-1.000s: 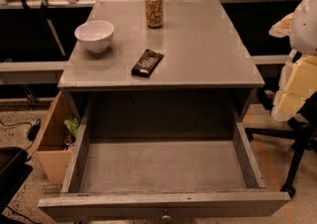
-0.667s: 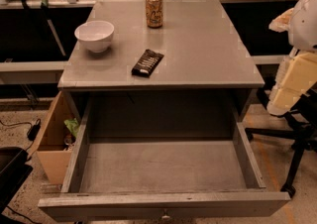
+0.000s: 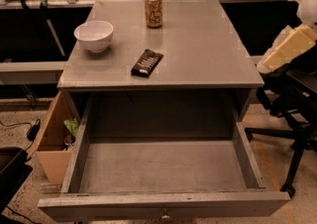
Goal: Pick orange can
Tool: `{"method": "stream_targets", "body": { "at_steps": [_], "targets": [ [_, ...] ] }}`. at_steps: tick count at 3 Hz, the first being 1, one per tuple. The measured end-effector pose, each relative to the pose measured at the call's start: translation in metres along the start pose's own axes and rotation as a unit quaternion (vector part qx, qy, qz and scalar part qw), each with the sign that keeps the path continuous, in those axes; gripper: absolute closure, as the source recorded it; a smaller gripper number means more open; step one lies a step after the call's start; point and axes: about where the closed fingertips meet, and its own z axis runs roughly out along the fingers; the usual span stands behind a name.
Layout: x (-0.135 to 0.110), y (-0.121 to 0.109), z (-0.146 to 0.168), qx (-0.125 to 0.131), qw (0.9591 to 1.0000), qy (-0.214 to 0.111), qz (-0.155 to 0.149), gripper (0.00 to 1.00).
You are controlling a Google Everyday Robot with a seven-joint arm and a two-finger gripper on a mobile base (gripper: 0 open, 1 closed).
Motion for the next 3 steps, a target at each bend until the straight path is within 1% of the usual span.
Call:
{"method": "stream_targets", "body": {
  "at_steps": [1,2,3],
  "targets": [
    [-0.014,-0.051,0.017,0.056,0.9907,-0.122,0.024,0.00],
    [-0.024,-0.099,0.033,0.089,0.9685,-0.224,0.064,0.00],
    [-0.024,-0.104,0.037,0.088,0.9653,-0.235,0.073,0.00]
  ]
}}
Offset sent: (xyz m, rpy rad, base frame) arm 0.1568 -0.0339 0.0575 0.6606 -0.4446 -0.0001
